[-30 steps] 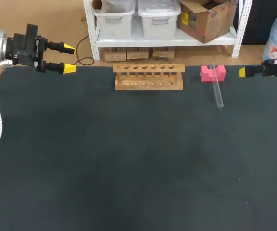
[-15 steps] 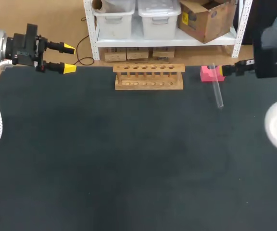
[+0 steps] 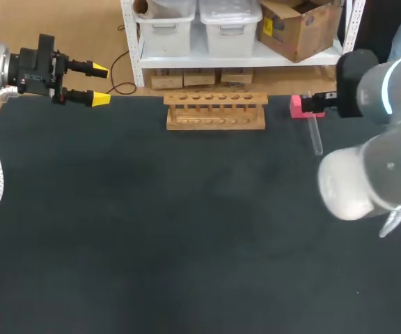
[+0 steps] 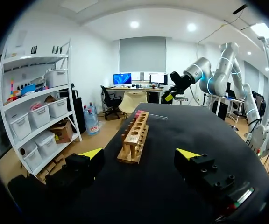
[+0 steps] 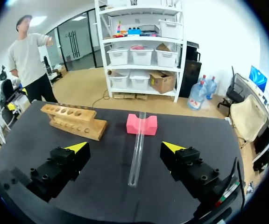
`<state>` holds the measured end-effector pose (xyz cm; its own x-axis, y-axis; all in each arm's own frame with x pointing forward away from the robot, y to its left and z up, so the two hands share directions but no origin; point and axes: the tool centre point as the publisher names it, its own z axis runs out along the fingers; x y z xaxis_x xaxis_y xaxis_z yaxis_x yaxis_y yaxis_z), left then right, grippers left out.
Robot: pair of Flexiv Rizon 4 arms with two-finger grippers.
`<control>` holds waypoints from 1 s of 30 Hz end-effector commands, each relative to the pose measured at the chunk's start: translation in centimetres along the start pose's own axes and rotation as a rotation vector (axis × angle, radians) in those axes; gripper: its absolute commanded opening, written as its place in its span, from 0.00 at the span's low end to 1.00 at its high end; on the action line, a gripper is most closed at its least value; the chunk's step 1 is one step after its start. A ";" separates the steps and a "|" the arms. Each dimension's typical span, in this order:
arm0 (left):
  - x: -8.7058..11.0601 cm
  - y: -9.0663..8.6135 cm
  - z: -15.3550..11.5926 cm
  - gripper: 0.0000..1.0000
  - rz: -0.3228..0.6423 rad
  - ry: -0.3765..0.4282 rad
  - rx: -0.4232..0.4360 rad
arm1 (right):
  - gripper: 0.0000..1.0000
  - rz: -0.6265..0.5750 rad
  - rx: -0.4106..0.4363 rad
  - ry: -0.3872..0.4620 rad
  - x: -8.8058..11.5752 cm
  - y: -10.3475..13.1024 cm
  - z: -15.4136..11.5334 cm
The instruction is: Grasp the test tube, adjust it, and insert it.
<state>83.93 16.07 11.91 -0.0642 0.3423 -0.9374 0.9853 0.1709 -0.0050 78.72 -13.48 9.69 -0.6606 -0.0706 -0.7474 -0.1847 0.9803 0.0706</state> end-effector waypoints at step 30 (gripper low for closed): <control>0.1 -0.2 0.0 1.00 0.003 -0.002 -0.007 | 1.00 0.001 0.186 0.054 3.2 -0.6 7.5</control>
<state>83.92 16.08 11.91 -0.0643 0.3424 -0.9374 0.9852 0.1711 -0.0051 81.86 -12.30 2.41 -0.6921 -0.0758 -0.7178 0.0213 0.9919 -0.1253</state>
